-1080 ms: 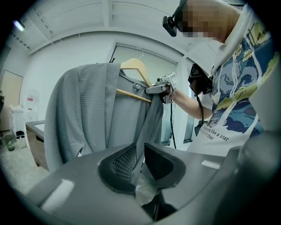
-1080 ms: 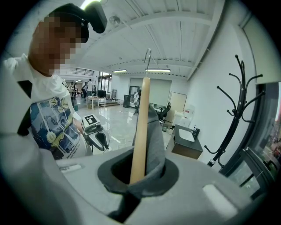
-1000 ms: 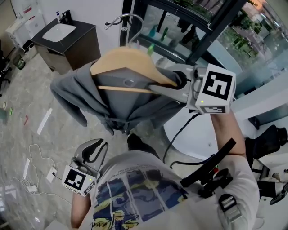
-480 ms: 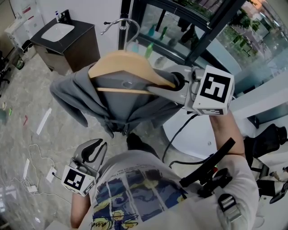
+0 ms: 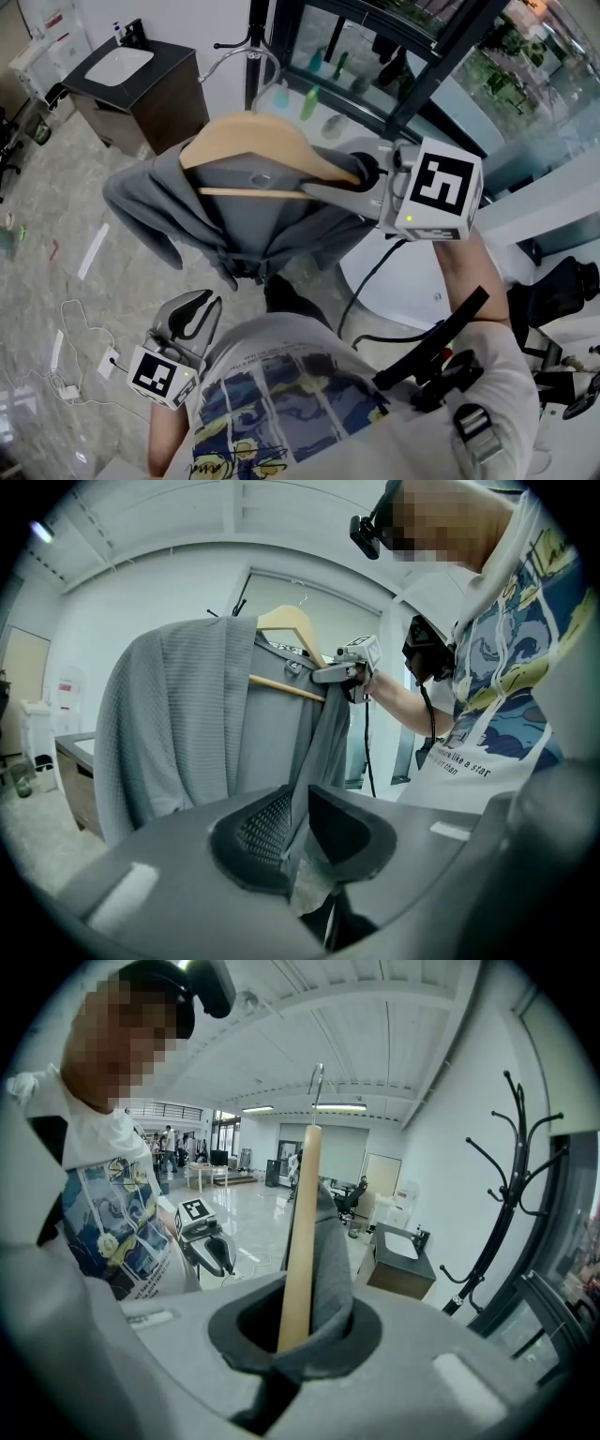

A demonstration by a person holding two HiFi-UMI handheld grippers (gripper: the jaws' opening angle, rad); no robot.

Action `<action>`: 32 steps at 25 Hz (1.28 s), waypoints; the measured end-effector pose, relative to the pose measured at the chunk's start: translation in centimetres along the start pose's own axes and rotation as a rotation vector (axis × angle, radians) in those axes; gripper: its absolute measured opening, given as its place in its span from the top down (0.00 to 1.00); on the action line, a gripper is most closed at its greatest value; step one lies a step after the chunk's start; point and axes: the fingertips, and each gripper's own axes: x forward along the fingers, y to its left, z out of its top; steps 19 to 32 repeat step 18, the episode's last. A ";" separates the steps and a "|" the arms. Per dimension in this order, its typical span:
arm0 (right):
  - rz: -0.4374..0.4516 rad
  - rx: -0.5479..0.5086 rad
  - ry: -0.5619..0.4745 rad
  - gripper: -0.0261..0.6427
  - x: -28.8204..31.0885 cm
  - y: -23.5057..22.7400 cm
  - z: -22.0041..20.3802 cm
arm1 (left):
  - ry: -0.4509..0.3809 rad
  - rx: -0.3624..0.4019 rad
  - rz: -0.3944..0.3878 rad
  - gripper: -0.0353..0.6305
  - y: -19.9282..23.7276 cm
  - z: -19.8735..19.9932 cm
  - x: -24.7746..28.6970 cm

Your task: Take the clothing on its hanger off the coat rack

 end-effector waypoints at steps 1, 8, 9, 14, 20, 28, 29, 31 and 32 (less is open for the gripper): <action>0.000 -0.001 0.000 0.95 0.0 0.0 -0.1 | 0.000 0.000 0.000 0.85 0.0 0.0 0.1; -0.004 -0.005 -0.001 0.95 -0.3 0.1 -0.7 | 0.003 0.000 -0.009 0.85 -0.5 -0.4 0.5; -0.005 -0.004 -0.002 0.95 -0.4 -0.1 -0.8 | 0.004 0.000 -0.008 0.85 -0.5 -0.3 0.7; -0.013 -0.002 -0.004 0.95 -0.8 -1.0 -1.2 | 0.012 -0.004 -0.008 0.85 -0.4 -0.2 1.4; -0.017 0.000 -0.003 0.95 -0.7 -1.4 -1.6 | 0.015 -0.010 -0.011 0.85 0.1 -0.5 1.7; -0.017 0.000 -0.003 0.95 -0.7 -1.4 -1.6 | 0.015 -0.010 -0.011 0.85 0.1 -0.5 1.7; -0.017 0.000 -0.003 0.95 -0.7 -1.4 -1.6 | 0.015 -0.010 -0.011 0.85 0.1 -0.5 1.7; -0.017 0.000 -0.003 0.95 -0.7 -1.4 -1.6 | 0.015 -0.010 -0.011 0.85 0.1 -0.5 1.7; -0.017 0.000 -0.003 0.95 -0.7 -1.4 -1.6 | 0.015 -0.010 -0.011 0.85 0.1 -0.5 1.7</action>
